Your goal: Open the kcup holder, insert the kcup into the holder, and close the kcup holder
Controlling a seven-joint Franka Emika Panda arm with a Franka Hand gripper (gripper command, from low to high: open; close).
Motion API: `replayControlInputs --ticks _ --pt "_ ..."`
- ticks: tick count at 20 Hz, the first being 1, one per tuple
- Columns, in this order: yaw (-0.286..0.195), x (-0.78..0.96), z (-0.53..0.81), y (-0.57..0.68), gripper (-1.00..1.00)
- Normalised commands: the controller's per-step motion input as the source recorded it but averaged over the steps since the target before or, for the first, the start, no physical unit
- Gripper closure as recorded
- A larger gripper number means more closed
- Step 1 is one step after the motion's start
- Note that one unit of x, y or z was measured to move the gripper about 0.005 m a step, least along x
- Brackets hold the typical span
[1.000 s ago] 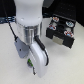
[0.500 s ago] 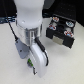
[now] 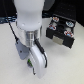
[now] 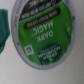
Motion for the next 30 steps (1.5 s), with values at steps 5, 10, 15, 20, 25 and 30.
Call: replayControlInputs --ticks 5,10,15,20,25,30 --pt "-0.103 0.27 -0.01 -0.02 -1.0" --pt "-0.095 0.24 0.02 0.0 1.0" --pt "-0.093 0.21 0.02 0.01 1.0" --pt "-0.063 0.13 0.03 0.01 1.0" --pt "-0.065 0.17 0.22 0.1 1.0" --pt "-0.027 0.06 0.7 0.33 1.0"
